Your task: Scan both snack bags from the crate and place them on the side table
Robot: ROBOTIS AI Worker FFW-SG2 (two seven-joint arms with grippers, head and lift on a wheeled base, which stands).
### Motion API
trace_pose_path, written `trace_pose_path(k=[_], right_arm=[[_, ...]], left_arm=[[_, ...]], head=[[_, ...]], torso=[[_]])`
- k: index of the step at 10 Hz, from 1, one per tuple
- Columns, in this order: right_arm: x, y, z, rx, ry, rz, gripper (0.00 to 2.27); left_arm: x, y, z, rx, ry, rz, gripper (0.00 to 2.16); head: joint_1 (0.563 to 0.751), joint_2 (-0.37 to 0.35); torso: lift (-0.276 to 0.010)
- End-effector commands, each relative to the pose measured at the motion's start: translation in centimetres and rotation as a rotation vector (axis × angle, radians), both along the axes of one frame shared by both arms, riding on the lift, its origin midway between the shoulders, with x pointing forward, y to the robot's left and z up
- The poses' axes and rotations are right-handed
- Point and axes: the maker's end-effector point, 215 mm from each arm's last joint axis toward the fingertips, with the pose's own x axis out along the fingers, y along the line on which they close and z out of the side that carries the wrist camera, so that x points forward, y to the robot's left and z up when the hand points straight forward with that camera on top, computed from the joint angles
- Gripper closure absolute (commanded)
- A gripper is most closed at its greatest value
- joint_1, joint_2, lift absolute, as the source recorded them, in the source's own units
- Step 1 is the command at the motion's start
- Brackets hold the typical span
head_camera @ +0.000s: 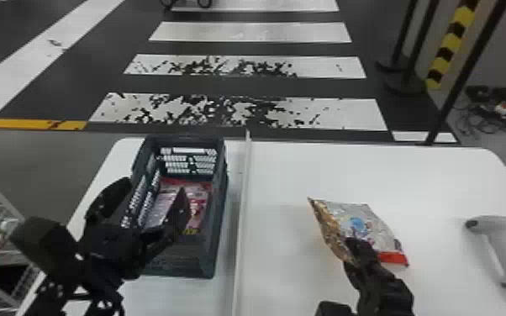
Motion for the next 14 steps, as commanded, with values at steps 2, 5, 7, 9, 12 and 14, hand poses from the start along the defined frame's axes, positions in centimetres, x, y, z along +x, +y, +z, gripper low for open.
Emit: trace_pose_path(k=[2,5,7,9,12,14], right_arm=[[0.1,1.0,2.7,0.353,0.118,-0.032,0.02],[0.6,-1.6,5.2,0.782,0.247,-0.093,0.05],[-0.5,-2.7,4.0,1.001,0.397,-0.149,0.05],[-1.6,-2.7,4.2,1.266,0.56,-0.189,0.05],[-0.2,-2.0,7.2,1.507,0.578,-0.189,0.27],[1.3,-0.5,8.0,1.532,0.56,-0.173,1.6]], left_arm=[[-0.2,-0.1,-0.1,-0.001,0.003,-0.003,0.04],[-0.2,0.0,0.0,0.001,0.001,-0.002,0.04],[-0.2,0.0,-0.1,0.0,0.002,-0.002,0.04],[-0.2,0.0,-0.1,0.0,0.001,-0.001,0.04],[-0.1,0.0,-0.1,-0.001,0.001,-0.001,0.04],[-0.1,0.0,-0.2,0.0,0.004,0.001,0.04]], head=[[0.695,0.091],[0.695,0.092],[0.695,0.069],[0.695,0.055],[0.695,0.05],[0.695,0.059]], torso=[[-0.098],[-0.098],[-0.098],[-0.098],[-0.098],[-0.098]])
